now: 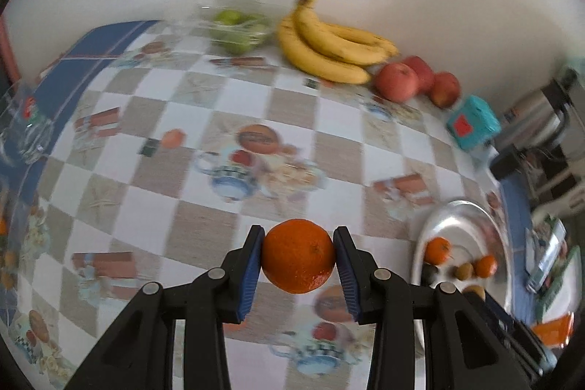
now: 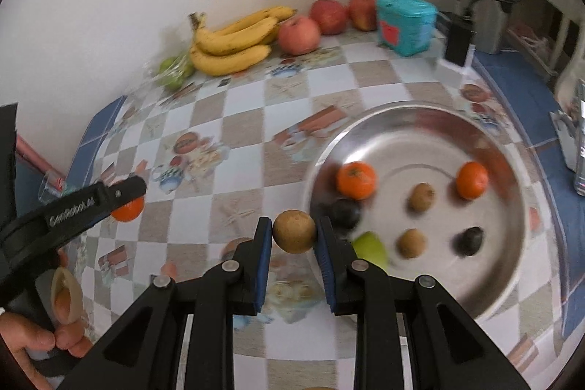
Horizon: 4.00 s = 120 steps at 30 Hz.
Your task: Organize fruits
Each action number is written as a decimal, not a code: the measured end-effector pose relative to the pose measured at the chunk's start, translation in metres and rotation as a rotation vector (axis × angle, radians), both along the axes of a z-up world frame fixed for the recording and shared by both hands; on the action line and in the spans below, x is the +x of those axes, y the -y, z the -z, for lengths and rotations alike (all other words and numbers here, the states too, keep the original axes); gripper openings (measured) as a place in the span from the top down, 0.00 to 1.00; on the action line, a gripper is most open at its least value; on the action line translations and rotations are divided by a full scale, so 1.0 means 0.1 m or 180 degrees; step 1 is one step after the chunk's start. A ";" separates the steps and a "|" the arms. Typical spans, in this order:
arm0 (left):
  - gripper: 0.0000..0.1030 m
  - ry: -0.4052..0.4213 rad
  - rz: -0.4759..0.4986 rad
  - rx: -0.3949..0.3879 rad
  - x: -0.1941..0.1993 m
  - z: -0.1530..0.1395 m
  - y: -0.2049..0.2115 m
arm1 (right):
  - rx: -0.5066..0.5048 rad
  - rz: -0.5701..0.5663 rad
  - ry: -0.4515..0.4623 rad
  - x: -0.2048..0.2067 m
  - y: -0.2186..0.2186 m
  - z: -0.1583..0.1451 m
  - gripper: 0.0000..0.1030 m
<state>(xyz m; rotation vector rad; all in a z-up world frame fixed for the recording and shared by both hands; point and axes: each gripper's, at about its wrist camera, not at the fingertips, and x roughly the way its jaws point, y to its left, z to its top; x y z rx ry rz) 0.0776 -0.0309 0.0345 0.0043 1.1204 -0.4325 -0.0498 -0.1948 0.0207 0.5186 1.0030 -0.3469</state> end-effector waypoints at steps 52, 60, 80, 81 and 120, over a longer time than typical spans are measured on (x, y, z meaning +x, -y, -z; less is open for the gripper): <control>0.59 -0.0250 0.1673 0.0412 -1.44 0.52 1.47 | 0.0631 0.0870 -0.0321 -1.00 0.86 0.54 0.74; 0.46 -0.0280 0.1678 0.0257 -1.47 0.49 1.39 | 0.0799 0.0936 -0.0257 -1.09 0.90 0.58 0.73; 0.14 0.0188 0.0494 0.0458 -1.15 0.27 0.42 | 0.0534 0.0610 0.0047 -1.09 0.50 0.20 0.64; 0.11 0.0254 0.0395 0.0522 -1.13 0.25 0.35 | 0.0504 0.0579 0.0038 -1.08 0.47 0.19 0.64; 0.06 0.0185 -0.0253 0.1228 -0.87 0.26 -0.32 | -0.0216 0.0018 -0.0411 -0.67 -0.08 0.24 0.18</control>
